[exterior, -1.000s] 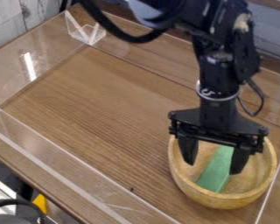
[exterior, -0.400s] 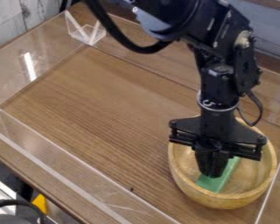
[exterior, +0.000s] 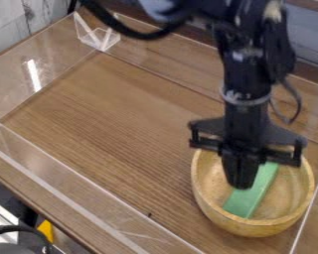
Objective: Remove the green block from inside the brown bowl and put it on the table
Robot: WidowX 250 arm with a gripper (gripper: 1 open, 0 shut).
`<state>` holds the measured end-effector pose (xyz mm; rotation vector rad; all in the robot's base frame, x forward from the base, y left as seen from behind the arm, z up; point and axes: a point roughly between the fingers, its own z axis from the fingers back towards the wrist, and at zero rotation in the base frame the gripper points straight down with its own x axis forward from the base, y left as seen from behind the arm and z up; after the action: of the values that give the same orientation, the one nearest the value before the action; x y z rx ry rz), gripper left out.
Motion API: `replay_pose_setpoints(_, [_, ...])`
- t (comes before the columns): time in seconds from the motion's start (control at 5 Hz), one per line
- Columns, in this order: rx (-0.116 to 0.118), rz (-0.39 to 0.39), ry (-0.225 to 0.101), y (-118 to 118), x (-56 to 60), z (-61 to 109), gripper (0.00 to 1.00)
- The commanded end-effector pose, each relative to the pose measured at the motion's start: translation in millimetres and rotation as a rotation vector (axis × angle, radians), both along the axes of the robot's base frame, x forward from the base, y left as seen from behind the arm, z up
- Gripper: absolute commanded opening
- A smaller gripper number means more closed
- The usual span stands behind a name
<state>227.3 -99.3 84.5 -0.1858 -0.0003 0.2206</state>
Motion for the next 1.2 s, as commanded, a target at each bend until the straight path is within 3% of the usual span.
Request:
replay_pose_setpoints(0.0, [-0.045, 0.023, -0.075, 12, 11.5, 48.2, 0.0])
replay_pose_setpoints(0.2, [-0.072, 0.04, -0.1, 25, 15.2, 77.2, 0.0])
replay_pose_setpoints(0.4, [-0.068, 0.013, -0.075, 17, 12.0, 69.9, 1.0])
replay_pose_setpoints(1.0, [-0.04, -0.085, -0.007, -24, 0.8, 28.5, 1.0])
